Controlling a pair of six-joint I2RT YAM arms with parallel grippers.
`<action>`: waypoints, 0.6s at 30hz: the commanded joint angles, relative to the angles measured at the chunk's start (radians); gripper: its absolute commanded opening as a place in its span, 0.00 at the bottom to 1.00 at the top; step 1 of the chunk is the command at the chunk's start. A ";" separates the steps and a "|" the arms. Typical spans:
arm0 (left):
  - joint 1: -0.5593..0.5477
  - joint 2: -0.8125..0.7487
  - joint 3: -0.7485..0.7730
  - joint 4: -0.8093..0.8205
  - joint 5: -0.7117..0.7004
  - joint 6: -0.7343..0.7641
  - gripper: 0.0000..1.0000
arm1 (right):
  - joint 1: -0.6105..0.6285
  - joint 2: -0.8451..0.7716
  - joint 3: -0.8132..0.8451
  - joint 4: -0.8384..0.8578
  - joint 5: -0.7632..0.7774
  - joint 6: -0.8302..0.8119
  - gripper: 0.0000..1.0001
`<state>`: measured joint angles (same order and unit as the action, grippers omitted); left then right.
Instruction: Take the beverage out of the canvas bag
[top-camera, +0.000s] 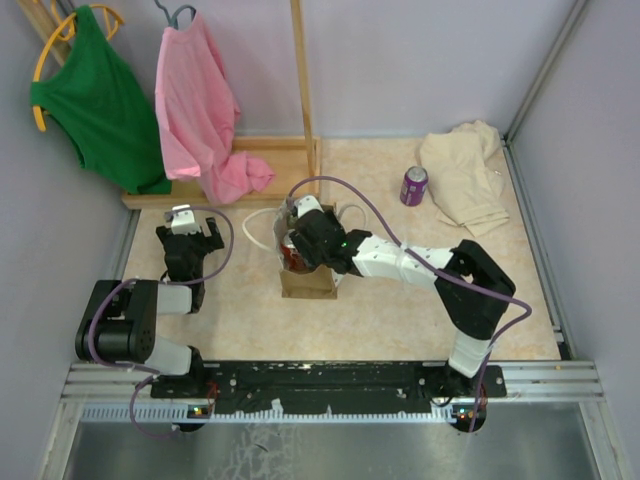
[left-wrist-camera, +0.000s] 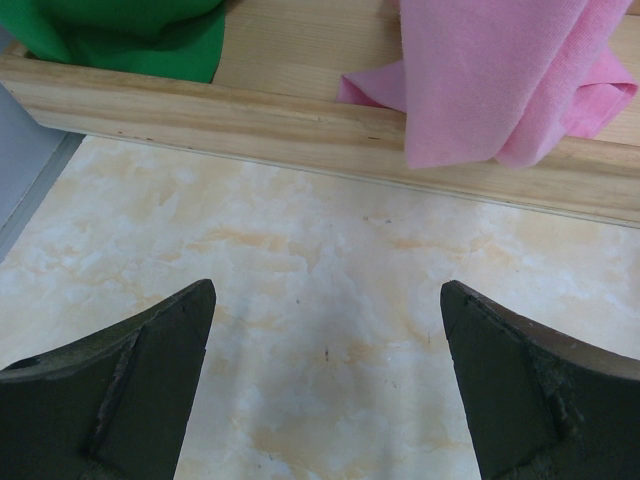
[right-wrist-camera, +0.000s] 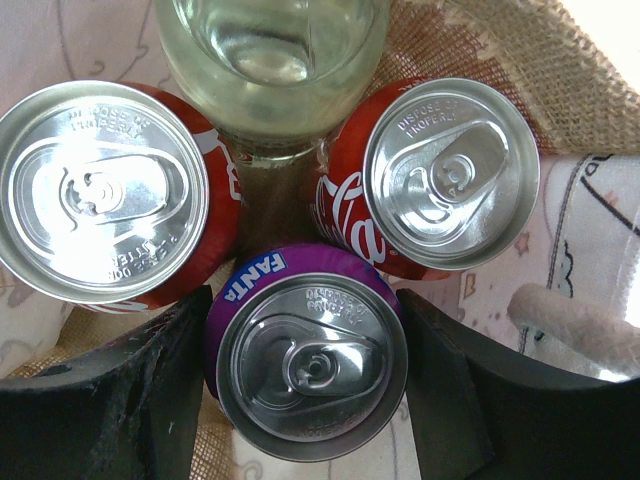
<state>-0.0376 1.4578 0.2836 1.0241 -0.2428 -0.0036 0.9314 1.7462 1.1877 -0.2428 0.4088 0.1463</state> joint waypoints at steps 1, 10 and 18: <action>-0.001 0.006 0.023 0.023 0.010 -0.009 1.00 | -0.010 0.013 0.020 -0.004 0.037 -0.005 0.43; -0.002 0.001 0.020 0.023 0.012 -0.011 1.00 | -0.007 -0.057 0.041 -0.032 0.074 -0.030 0.00; -0.001 0.001 0.020 0.023 0.014 -0.010 1.00 | -0.001 -0.201 0.063 -0.016 0.088 -0.078 0.00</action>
<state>-0.0376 1.4578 0.2836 1.0245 -0.2428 -0.0036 0.9329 1.6875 1.1934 -0.3031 0.4252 0.1219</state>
